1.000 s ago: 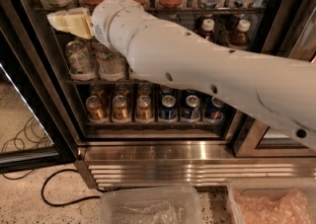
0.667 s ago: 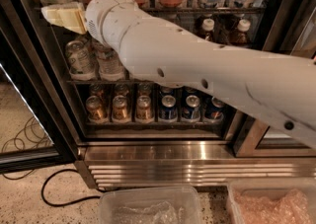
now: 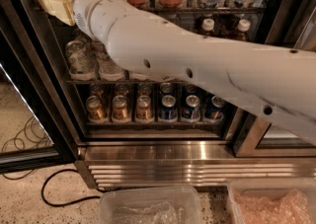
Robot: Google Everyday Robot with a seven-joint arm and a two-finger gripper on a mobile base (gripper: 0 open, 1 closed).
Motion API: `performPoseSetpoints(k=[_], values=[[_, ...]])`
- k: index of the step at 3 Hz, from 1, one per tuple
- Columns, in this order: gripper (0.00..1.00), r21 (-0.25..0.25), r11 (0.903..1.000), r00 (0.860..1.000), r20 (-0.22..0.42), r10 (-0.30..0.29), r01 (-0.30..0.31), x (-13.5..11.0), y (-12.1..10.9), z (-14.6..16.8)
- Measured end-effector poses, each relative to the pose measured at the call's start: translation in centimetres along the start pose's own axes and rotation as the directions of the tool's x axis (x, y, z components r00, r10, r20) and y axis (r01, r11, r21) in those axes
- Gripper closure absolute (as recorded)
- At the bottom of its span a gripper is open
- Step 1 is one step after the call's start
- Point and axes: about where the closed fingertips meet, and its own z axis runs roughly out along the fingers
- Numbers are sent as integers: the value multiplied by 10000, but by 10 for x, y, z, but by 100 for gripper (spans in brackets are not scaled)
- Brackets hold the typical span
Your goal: Pick coke can from top shelf of fridge
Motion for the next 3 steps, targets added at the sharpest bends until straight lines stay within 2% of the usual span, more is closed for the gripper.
performPoseSetpoints(k=[1,2,3], values=[[43,-29,10000,9999,-90,-74,74,2,0,2],[39,132,9997,9996,-203,-211,214,4,-8,-3],[39,405,9985,9987,-367,-343,357,8,-20,-8]])
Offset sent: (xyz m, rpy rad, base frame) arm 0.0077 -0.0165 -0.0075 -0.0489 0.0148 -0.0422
